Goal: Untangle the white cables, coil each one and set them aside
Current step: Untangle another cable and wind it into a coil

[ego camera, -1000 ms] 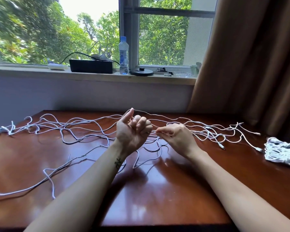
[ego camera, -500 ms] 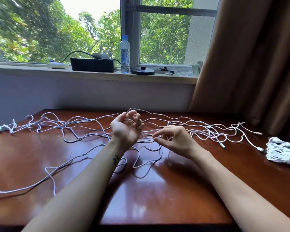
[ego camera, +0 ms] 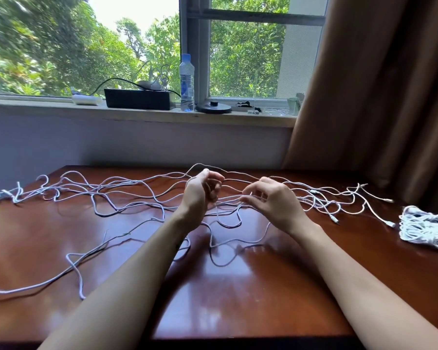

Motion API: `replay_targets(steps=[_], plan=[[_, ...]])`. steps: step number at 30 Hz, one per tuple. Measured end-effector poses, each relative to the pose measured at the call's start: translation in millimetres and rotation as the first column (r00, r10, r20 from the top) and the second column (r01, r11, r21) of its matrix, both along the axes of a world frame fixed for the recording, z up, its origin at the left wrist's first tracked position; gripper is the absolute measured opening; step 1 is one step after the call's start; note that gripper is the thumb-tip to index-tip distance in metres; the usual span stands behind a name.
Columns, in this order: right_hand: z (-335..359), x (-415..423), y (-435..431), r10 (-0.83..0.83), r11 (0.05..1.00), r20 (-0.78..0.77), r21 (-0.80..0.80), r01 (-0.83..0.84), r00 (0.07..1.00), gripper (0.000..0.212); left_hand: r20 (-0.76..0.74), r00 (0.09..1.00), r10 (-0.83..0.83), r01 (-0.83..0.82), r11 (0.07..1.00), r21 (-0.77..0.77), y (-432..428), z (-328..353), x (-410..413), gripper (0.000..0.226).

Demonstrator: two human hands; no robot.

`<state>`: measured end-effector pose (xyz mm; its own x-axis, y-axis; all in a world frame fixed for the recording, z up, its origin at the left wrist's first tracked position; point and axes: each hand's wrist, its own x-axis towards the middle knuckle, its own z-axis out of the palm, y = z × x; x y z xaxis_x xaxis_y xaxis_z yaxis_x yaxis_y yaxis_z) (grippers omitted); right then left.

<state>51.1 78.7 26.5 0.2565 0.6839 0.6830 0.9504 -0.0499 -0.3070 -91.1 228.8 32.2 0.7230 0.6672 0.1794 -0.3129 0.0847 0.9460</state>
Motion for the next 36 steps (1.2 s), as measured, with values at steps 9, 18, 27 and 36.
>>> replay_targets(steps=[9,18,27,36], plan=[[-1,-1,0,-0.155,0.985,0.059,0.083,0.149,0.986,0.049,-0.036,0.999,0.016,-0.008,0.978,0.208,-6,-3,4,0.044],[-1,1,1,0.118,0.991,0.015,0.053,-0.119,0.993,0.007,-0.197,0.977,0.077,0.019,0.896,0.444,-3,-14,7,0.049],[7,-4,-8,-0.199,0.959,0.071,0.221,0.179,0.977,0.043,-0.316,0.947,-0.064,0.214,0.858,0.467,-14,-13,-1,0.057],[5,1,-5,0.123,0.981,-0.124,0.164,-0.102,0.985,0.013,-0.385,0.91,-0.151,0.341,0.802,0.491,-10,-14,-7,0.028]])
